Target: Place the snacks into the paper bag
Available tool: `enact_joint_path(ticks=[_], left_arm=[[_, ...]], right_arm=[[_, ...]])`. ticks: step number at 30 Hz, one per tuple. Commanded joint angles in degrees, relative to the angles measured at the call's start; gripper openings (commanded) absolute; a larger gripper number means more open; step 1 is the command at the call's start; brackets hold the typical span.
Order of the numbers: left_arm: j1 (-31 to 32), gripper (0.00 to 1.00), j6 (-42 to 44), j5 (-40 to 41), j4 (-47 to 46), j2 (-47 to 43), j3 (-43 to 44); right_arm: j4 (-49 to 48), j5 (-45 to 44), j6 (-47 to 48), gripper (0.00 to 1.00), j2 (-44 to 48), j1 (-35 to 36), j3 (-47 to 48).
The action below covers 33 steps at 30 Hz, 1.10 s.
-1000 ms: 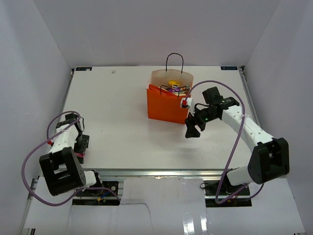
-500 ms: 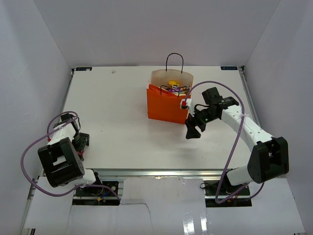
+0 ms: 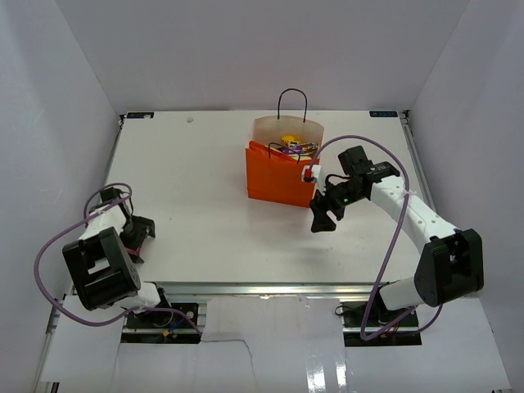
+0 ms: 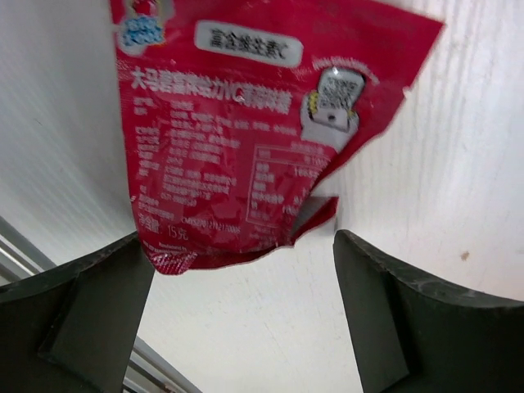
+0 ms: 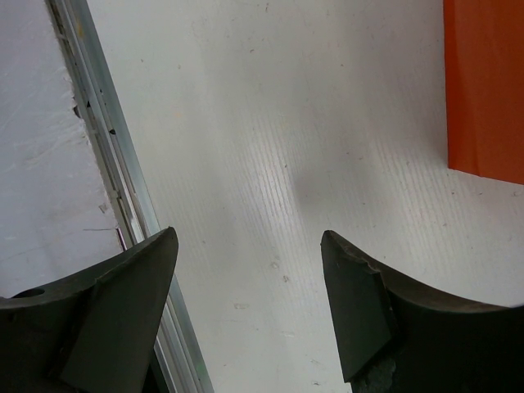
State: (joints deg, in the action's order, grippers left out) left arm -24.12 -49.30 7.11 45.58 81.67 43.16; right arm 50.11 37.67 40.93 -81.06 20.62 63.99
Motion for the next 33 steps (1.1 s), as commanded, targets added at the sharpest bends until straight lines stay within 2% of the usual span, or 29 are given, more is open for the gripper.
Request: enact_joint_path(ticks=[1,6,9,11,12,15,23,31,33], left_arm=[[0.21,0.98,2.45,-3.78,0.20,-3.70,-0.79],[0.21,0.98,2.54,-5.27,5.39,-7.31,1.14],[0.21,0.98,2.01,-3.52,7.50,-8.72,4.03],[0.21,0.98,2.98,-1.59,8.55,-7.32,7.11],[0.21,0.98,3.07,1.99,9.34,-5.92,8.42],[0.12,0.98,3.33,4.66,12.16,0.76,12.91],[0.04,0.98,3.94,5.89,9.61,8.85,15.03],[-0.49,0.98,4.74,6.68,6.46,11.41,11.96],[-0.66,0.95,4.74,6.51,5.66,11.93,11.08]], right_arm=[[1.13,1.09,0.65,0.77,0.90,-0.32,1.67],[1.05,1.53,0.73,0.77,0.20,-0.32,2.02],[1.05,1.79,0.47,0.77,-0.42,-0.32,2.90],[1.31,1.97,0.47,0.77,-0.59,-0.32,3.16],[1.31,1.88,0.64,0.77,-0.77,-0.32,3.60],[1.48,1.79,0.82,0.77,-0.51,-0.32,3.52],[1.66,0.56,1.26,0.77,1.25,-0.41,2.11],[1.57,0.65,1.17,0.77,0.81,-0.41,2.46],[1.57,0.74,1.26,0.77,0.55,-0.41,2.72]])
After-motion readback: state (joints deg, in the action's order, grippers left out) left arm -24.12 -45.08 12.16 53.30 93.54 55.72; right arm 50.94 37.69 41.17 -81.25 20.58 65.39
